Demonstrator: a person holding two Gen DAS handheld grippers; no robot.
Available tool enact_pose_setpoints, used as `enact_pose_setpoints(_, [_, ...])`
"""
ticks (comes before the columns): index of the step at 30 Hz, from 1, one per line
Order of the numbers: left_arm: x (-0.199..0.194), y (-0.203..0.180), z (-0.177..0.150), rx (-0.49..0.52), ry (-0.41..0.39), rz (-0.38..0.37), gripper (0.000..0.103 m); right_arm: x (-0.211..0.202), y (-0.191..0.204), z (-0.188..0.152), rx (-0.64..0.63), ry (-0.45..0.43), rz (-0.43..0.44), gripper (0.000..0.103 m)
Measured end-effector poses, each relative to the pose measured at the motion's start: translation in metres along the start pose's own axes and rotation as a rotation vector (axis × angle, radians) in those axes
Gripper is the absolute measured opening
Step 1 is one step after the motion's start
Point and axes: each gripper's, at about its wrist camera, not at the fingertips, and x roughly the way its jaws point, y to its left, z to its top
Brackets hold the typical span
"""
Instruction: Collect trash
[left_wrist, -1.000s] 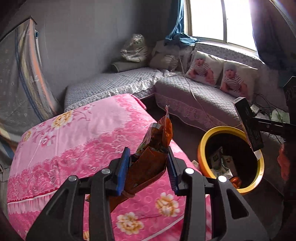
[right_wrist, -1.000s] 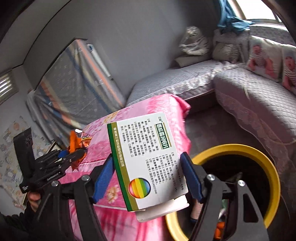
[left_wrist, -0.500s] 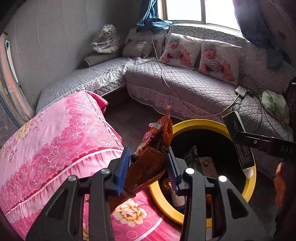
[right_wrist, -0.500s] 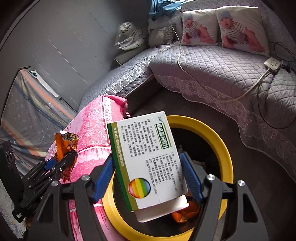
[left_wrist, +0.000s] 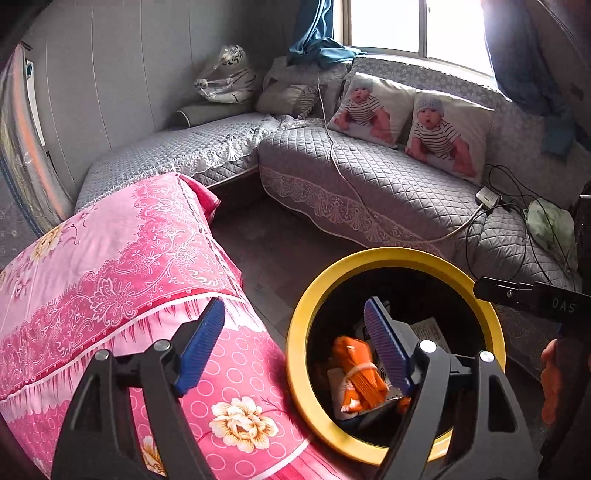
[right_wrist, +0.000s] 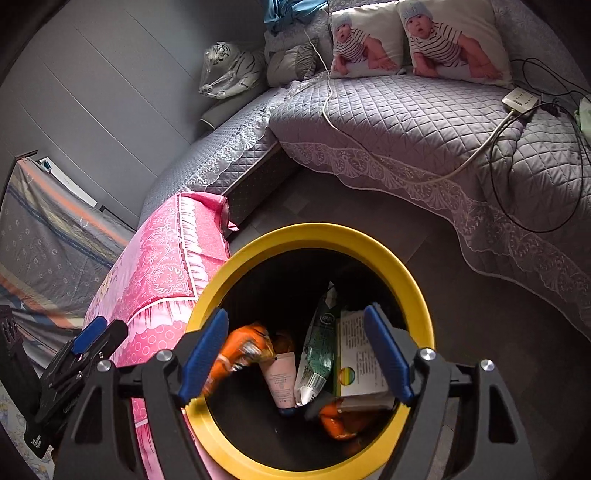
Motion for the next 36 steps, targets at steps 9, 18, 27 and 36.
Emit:
enact_pose_setpoints(9, [-0.064,0.053,-0.005,-0.082,-0.114,0.096,0.073,-0.022,0.051,0.001,-0.093,-0.070,0.007,0.073])
enact_pose_setpoints(18, [-0.158,0.126,-0.043,-0.192,-0.227,0.287,0.072,-0.046,0.167,-0.037,-0.321,-0.149,0.136,0.073])
enact_pose_setpoints(27, [-0.241,0.168,-0.111,-0.302,-0.290,0.497,0.072,-0.055,0.254,-0.120,-0.502,-0.192,0.209,0.073])
enact_pose_setpoints(36, [-0.277,0.187,-0.188,-0.374,-0.280,0.632,0.083,-0.057,0.286,-0.190,-0.626,-0.296,0.180,0.080])
